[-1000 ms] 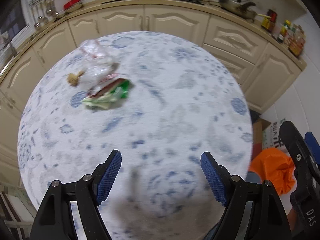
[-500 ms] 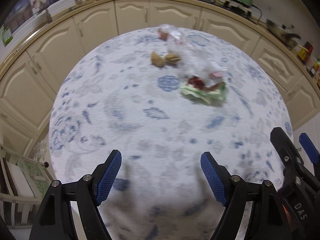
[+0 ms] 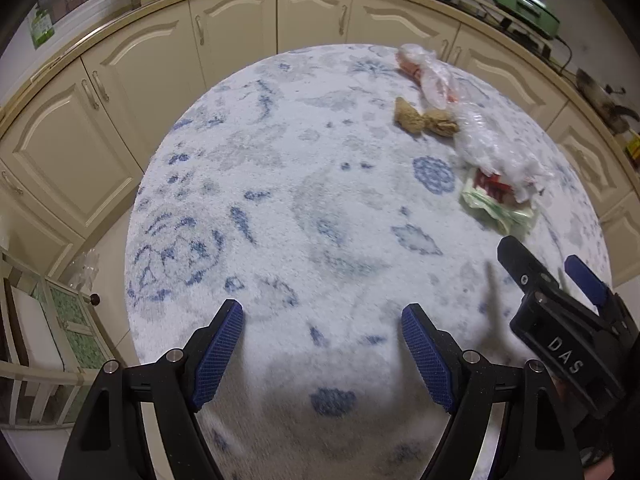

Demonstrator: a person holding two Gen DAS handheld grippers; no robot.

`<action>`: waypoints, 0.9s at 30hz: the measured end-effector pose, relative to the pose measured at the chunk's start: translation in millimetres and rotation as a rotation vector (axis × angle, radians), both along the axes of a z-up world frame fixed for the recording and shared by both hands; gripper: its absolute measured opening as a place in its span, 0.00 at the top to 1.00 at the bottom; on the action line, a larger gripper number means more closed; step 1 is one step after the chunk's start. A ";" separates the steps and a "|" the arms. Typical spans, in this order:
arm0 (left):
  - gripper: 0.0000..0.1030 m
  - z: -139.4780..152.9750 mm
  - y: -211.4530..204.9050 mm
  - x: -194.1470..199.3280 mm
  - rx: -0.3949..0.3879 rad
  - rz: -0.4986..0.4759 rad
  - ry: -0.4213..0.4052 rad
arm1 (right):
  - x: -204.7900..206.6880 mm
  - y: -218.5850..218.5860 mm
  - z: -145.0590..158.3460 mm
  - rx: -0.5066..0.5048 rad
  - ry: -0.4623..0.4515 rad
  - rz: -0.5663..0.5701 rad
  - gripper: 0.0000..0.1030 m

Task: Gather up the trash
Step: 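Lower the right gripper onto the green-and-white packet and close on it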

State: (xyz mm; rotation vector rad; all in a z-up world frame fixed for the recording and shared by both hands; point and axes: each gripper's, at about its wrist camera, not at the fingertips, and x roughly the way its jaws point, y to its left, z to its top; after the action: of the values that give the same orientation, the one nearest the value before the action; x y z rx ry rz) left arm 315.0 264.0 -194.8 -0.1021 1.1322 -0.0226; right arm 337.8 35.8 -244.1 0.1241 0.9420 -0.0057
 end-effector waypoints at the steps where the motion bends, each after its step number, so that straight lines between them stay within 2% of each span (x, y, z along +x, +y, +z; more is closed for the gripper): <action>1: 0.25 -2.5 1.1 3.0 0.000 0.003 -0.004 | 4.0 -0.2 -1.8 0.016 0.005 -0.003 0.00; 4: 0.24 -6.3 2.0 11.5 0.015 0.017 -0.035 | 18.6 -1.3 -9.1 0.060 0.035 -0.017 0.00; 7: 0.24 -10.4 1.0 19.7 0.033 0.025 -0.055 | 25.8 0.6 -9.0 0.067 0.028 -0.030 0.00; 10: 0.24 -14.2 -0.4 27.3 0.056 0.042 -0.082 | 36.4 8.7 -11.2 0.005 0.052 -0.028 0.00; 13: 0.18 -17.8 -0.8 32.1 0.062 0.052 -0.102 | 43.3 20.3 -14.0 -0.085 0.081 -0.009 0.00; 18: 0.07 -24.1 4.4 35.0 0.061 0.071 -0.141 | 46.2 16.9 -14.8 -0.074 0.081 0.001 0.00; 22: 0.03 -27.7 5.7 33.1 0.066 0.081 -0.178 | 47.6 15.9 -15.0 -0.066 0.077 0.006 0.00; 25: 0.00 -28.5 2.4 32.7 0.083 0.085 -0.181 | 49.5 10.2 -13.8 -0.012 0.058 0.016 0.00; 26: 0.00 -28.8 1.8 33.4 0.084 0.089 -0.181 | 48.5 7.3 -12.6 0.007 0.048 0.010 0.03; 27: 0.00 -28.5 1.7 34.2 0.085 0.090 -0.180 | 47.9 4.7 -11.4 0.020 0.038 0.000 0.11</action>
State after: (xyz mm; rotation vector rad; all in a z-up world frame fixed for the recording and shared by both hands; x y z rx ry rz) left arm 349.2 265.7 -223.3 -0.0733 0.9460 0.0949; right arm 385.8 40.5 -255.5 0.1424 0.9807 0.0017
